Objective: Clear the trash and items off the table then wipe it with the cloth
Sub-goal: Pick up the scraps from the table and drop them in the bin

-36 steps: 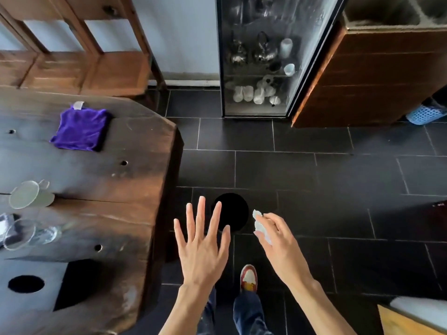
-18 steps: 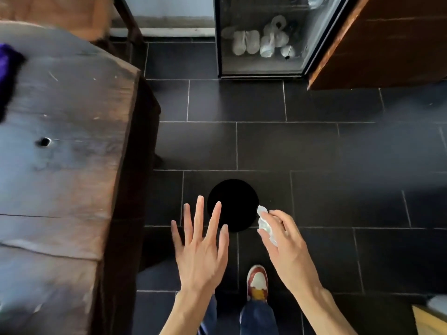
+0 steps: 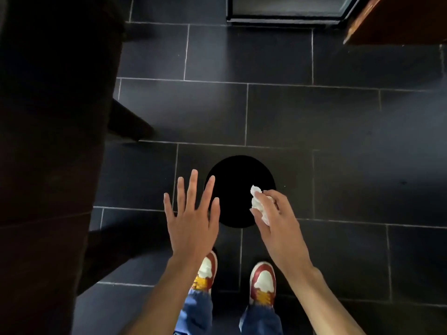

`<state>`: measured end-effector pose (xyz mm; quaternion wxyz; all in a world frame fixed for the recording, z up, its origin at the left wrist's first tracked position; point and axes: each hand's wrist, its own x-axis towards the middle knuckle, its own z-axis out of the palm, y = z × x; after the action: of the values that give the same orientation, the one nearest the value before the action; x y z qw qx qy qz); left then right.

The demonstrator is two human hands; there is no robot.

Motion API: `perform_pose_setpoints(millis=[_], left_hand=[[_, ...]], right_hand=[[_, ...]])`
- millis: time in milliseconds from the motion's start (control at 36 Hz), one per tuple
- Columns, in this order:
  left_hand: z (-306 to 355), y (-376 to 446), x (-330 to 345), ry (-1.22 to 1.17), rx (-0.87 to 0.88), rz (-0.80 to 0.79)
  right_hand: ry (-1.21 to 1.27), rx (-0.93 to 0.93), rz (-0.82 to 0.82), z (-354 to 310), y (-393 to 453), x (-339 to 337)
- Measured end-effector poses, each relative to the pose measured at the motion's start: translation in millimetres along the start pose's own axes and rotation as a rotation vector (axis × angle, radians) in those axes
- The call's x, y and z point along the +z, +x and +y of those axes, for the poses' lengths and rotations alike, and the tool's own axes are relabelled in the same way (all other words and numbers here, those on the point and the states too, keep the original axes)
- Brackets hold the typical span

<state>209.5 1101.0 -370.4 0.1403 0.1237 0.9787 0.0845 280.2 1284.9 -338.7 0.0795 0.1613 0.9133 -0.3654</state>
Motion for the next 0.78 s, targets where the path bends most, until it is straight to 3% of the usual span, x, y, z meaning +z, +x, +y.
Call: perform_pose_setpoints(millis=[417, 778], left_hand=[[-35, 39, 72, 0.001, -0.031, -0.053], [-39, 58, 77, -0.017, -0.054, -0.12]], right_hand=[[-0.051, -0.019, -0.064, 31, 56, 81], [-0.06, 0.131, -0.144, 63, 83, 98]])
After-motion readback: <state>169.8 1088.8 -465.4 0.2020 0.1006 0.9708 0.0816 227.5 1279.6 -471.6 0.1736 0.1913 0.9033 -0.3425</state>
